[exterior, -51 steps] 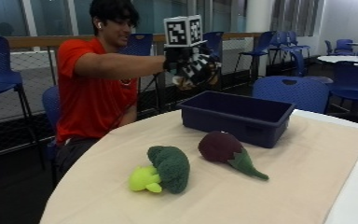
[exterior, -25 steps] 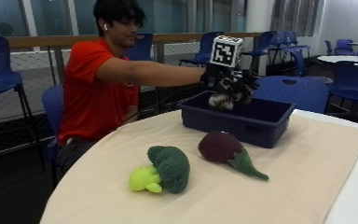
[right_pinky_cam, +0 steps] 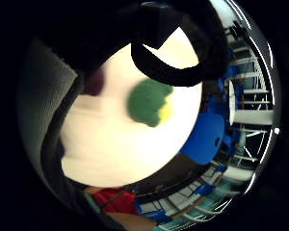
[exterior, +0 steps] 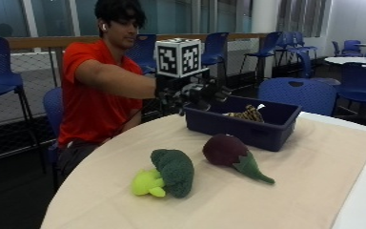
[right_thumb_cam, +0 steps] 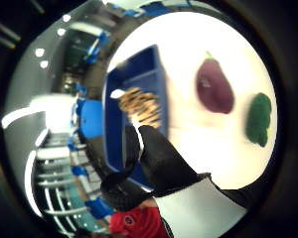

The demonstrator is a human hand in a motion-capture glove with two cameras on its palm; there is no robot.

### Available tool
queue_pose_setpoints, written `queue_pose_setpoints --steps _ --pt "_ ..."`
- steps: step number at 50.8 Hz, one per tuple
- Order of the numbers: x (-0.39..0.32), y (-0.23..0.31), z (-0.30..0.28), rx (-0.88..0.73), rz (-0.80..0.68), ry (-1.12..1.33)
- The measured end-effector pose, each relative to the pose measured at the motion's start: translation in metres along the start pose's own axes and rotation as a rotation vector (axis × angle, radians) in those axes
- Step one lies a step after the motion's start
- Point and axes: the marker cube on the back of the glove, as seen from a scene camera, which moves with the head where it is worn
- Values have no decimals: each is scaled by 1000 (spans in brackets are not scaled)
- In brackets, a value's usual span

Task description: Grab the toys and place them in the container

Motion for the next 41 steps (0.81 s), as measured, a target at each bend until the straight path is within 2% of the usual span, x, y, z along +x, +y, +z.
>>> queue_pose_setpoints --steps 9,18,32,35,41 --pt "90 3 26 -88 148 51" --pt "138 0 59 -124 193 22" --pt "159 -11 105 -268 199 -27" --pt "159 -12 119 -317 197 -7" --pt "157 -11 125 -318 173 70"
